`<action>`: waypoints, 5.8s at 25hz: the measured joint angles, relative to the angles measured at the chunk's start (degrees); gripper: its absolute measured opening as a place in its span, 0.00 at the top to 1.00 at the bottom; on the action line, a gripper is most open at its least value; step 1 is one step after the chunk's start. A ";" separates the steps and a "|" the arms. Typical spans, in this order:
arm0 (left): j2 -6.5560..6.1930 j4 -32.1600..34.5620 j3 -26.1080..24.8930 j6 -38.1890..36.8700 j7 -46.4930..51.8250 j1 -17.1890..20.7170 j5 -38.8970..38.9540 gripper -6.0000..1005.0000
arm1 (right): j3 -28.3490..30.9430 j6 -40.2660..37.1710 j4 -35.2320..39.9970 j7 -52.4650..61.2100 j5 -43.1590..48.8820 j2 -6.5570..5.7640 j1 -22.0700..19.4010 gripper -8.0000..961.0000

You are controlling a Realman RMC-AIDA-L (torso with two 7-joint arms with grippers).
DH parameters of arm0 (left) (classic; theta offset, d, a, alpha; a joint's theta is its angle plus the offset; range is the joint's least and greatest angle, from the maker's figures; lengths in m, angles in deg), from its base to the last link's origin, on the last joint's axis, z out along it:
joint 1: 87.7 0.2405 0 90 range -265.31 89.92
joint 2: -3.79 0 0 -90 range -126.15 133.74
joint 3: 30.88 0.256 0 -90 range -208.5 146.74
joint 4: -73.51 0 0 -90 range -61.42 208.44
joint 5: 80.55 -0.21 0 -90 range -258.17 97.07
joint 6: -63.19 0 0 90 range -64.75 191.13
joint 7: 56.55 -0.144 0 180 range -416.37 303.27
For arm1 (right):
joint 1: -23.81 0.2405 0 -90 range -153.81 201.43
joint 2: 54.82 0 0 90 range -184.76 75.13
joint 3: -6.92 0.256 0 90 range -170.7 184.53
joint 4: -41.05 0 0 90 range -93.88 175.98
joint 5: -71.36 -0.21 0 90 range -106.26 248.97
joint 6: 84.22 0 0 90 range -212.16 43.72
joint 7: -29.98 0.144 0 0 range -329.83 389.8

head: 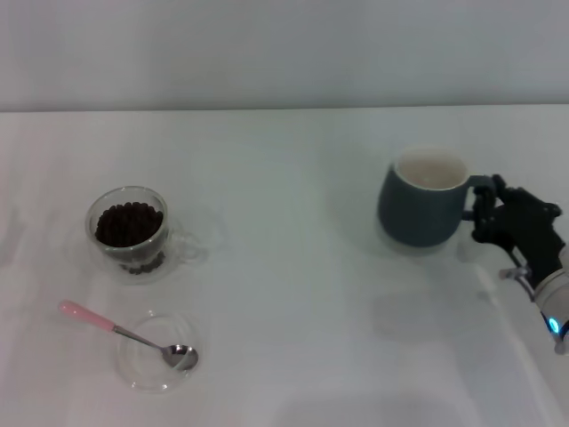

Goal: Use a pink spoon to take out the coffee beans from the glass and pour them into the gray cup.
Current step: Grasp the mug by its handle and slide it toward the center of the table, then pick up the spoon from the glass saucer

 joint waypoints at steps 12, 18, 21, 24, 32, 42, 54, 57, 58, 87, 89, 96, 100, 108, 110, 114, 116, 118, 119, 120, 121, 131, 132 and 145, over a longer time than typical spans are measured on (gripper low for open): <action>0.12 -0.59 0.19 0.13 0.00 0.18 1.28 0.15 | -2.38 -1.09 1.88 2.06 14.78 0.06 -0.23 0.77; 0.20 -0.81 0.20 0.17 0.02 0.08 1.28 0.15 | -3.17 0.78 1.93 2.09 14.99 0.09 -0.17 0.75; 0.20 -0.88 0.34 0.17 0.06 -0.04 1.28 0.14 | -3.19 1.65 1.70 2.10 14.96 0.09 -0.16 0.74; 0.20 -0.95 0.18 -0.07 0.08 -0.16 1.28 0.14 | -3.19 1.99 1.52 2.15 14.71 0.09 -0.25 0.73; 0.20 -1.42 0.01 -0.13 0.09 -0.57 1.48 0.15 | -3.19 3.26 0.84 3.20 15.02 0.02 -0.28 0.70; 0.20 -1.41 0.00 0.06 0.08 -0.59 1.52 0.15 | -4.19 2.94 0.71 3.47 15.07 -0.01 -1.02 0.67; 0.20 -1.41 0.17 0.11 0.43 -0.68 1.51 0.14 | -4.61 2.76 0.71 3.47 15.11 -0.07 -2.25 0.29; 0.20 -1.41 0.18 0.11 0.43 -0.68 1.51 0.14 | -4.66 2.73 0.72 3.45 15.11 -0.08 -2.60 0.23; 0.20 -1.41 0.18 0.11 0.43 -0.68 1.51 0.14 | -4.68 2.72 0.71 3.38 15.11 -0.09 -2.81 0.23; 0.44 -2.41 0.00 -0.10 0.20 -0.78 1.69 0.15 | -9.12 -9.95 -1.33 3.53 15.07 -0.35 -10.11 0.24; 0.57 -2.96 0.00 0.02 0.19 -0.68 1.68 0.15 | -8.78 -11.67 -1.68 3.58 14.77 -0.35 -10.60 0.24; 0.57 -8.83 0.04 0.16 0.27 -0.40 1.43 0.15 | -7.45 -22.15 -6.66 10.70 10.54 -0.36 -10.39 0.24; 0.62 -15.04 -0.17 1.19 1.35 0.16 1.63 0.15 | -3.89 -24.41 -8.99 13.65 9.38 -0.35 -9.59 0.24; 0.15 -17.11 0.01 9.78 12.73 6.76 -6.06 0.16 | -0.46 -22.83 -10.99 13.93 9.36 -0.35 -6.14 0.24; 0.10 -16.60 0.08 9.96 15.52 7.57 -6.29 0.30 | -0.45 -22.15 -11.15 13.96 9.35 -0.38 -5.04 0.24; -0.19 -7.37 2.32 8.60 38.10 13.45 -8.66 0.45 | -0.42 -20.34 -11.22 13.98 9.45 -0.38 -2.93 0.24; -0.40 -3.27 3.54 7.78 45.98 14.83 -11.46 0.51 | -0.41 -20.02 -11.23 13.99 9.44 -0.34 -2.48 0.24; -1.00 0.22 4.69 6.77 53.72 15.35 -15.65 0.52 | -0.40 -19.92 -11.24 14.00 9.41 -0.34 -2.25 0.24; -1.53 1.71 5.00 5.83 57.84 15.06 -18.83 0.51 | -0.39 -19.90 -11.25 14.00 9.41 -0.34 -2.16 0.24; -1.87 2.33 5.07 5.29 60.08 14.77 -20.50 0.50 | -0.38 -19.91 -11.23 14.01 9.39 -0.35 -2.06 0.24; -2.17 2.72 5.10 4.71 62.18 14.43 -22.70 0.49 | -0.38 -19.91 -11.13 14.02 9.39 -0.35 -1.96 0.24; -3.83 3.75 5.10 2.98 70.44 11.13 -33.49 0.33 | -0.38 -20.24 -11.52 16.93 9.39 -0.35 -1.06 0.24; -3.86 3.76 5.11 2.89 70.46 10.98 -33.85 0.33 | -0.38 -20.25 -11.58 17.14 9.38 -0.35 -0.93 0.24; -2.81 4.49 5.10 -1.76 70.99 8.53 -39.63 0.34 | -0.38 -20.42 -11.67 17.26 9.32 -0.32 0.22 0.24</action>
